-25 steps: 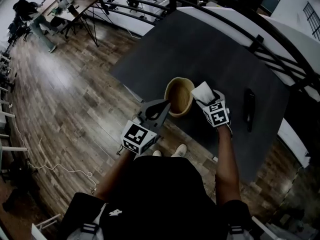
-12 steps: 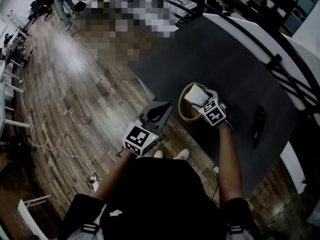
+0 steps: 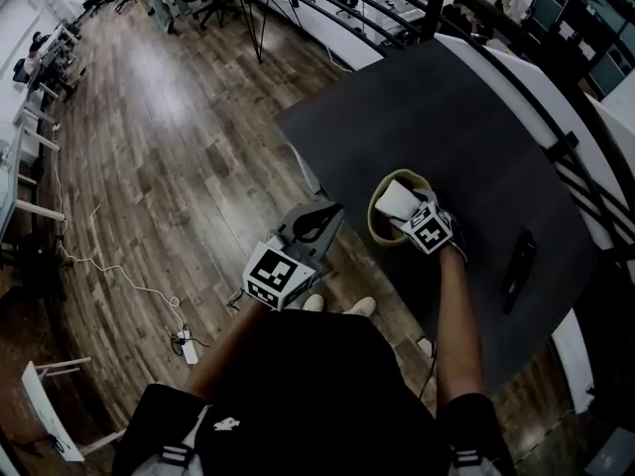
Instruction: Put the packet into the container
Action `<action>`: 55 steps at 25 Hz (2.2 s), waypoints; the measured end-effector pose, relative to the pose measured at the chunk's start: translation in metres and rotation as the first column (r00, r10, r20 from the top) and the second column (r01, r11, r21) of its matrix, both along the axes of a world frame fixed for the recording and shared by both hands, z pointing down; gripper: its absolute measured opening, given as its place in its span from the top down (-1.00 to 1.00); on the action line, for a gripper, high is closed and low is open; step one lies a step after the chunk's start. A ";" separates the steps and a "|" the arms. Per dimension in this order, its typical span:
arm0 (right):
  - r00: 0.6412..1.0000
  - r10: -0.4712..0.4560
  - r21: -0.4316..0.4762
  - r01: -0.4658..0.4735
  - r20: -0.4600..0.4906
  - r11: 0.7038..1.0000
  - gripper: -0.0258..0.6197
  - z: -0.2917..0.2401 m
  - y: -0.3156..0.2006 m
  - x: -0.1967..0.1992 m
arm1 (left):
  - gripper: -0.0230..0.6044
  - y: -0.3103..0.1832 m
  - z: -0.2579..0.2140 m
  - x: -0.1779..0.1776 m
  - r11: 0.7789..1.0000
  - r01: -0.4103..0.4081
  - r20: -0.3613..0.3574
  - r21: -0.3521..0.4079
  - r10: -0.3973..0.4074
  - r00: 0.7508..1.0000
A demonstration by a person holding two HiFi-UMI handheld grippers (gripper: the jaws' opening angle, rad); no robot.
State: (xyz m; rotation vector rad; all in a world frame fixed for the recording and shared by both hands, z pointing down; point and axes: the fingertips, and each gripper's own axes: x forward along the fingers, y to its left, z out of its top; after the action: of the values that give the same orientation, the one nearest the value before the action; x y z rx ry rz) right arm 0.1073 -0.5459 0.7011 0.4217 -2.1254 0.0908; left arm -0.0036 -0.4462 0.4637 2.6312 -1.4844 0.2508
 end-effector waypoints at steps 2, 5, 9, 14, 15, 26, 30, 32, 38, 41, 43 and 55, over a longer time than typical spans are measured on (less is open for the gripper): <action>0.999 -0.039 -0.004 0.039 -0.031 0.999 -0.24 0.005 0.001 0.001 | 0.91 0.000 0.000 -0.004 1.000 0.009 -0.001 0.000 -0.009 1.000; 0.997 -0.071 -0.016 0.071 -0.025 0.997 -0.25 0.012 0.005 -0.004 | 0.91 0.000 0.004 -0.008 1.000 0.018 0.001 -0.004 -0.018 1.000; 0.997 -0.056 -0.034 0.055 -0.044 0.998 -0.25 0.016 0.005 -0.005 | 0.91 -0.001 0.003 -0.008 1.000 0.017 0.005 -0.007 -0.017 1.000; 0.999 -0.014 -0.034 0.015 0.033 0.999 -0.49 0.018 -0.002 -0.011 | 0.91 0.002 0.003 -0.008 1.000 0.001 -0.012 -0.007 -0.001 1.000; 0.999 -0.006 -0.034 0.008 0.051 0.999 -0.58 0.013 -0.001 -0.012 | 0.91 0.001 0.003 -0.009 1.000 0.002 -0.016 -0.007 -0.002 1.000; 0.970 0.093 0.037 -0.104 0.226 0.994 -0.72 -0.055 -0.006 -0.015 | 0.91 -0.003 0.001 0.000 1.000 -0.028 -0.029 0.003 0.029 0.999; 0.934 0.121 0.082 -0.157 0.338 0.984 -0.45 -0.097 0.001 -0.015 | 0.91 -0.003 0.001 0.008 0.999 -0.049 -0.042 0.009 0.049 0.998; 0.907 0.132 0.110 -0.191 0.400 0.975 -0.24 -0.122 0.005 -0.016 | 0.91 -0.004 -0.001 0.010 0.998 -0.060 -0.049 0.014 0.061 0.997; 0.805 0.138 0.179 -0.289 0.577 0.940 0.19 -0.193 0.024 -0.019 | 0.91 -0.008 -0.007 0.013 0.996 -0.085 -0.068 0.030 0.086 0.994; 0.738 0.164 0.181 -0.364 0.654 0.914 0.49 -0.217 0.034 -0.015 | 0.91 -0.008 -0.007 0.015 0.995 -0.097 -0.078 0.036 0.099 0.992; 0.711 0.184 0.173 -0.398 0.679 0.901 0.64 -0.226 0.041 -0.011 | 0.91 -0.008 -0.008 0.016 0.994 -0.106 -0.082 0.038 0.109 0.991; 0.624 0.205 0.181 -0.498 0.754 0.848 0.91 -0.248 0.072 0.001 | 0.91 -0.010 -0.016 0.026 0.986 -0.160 -0.108 0.053 0.165 0.980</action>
State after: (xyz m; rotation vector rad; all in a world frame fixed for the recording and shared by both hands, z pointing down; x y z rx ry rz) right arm 0.1079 -0.4738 0.4532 1.2235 -2.8095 0.0846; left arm 0.0228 -0.4558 0.4482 2.7540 -1.2575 0.0836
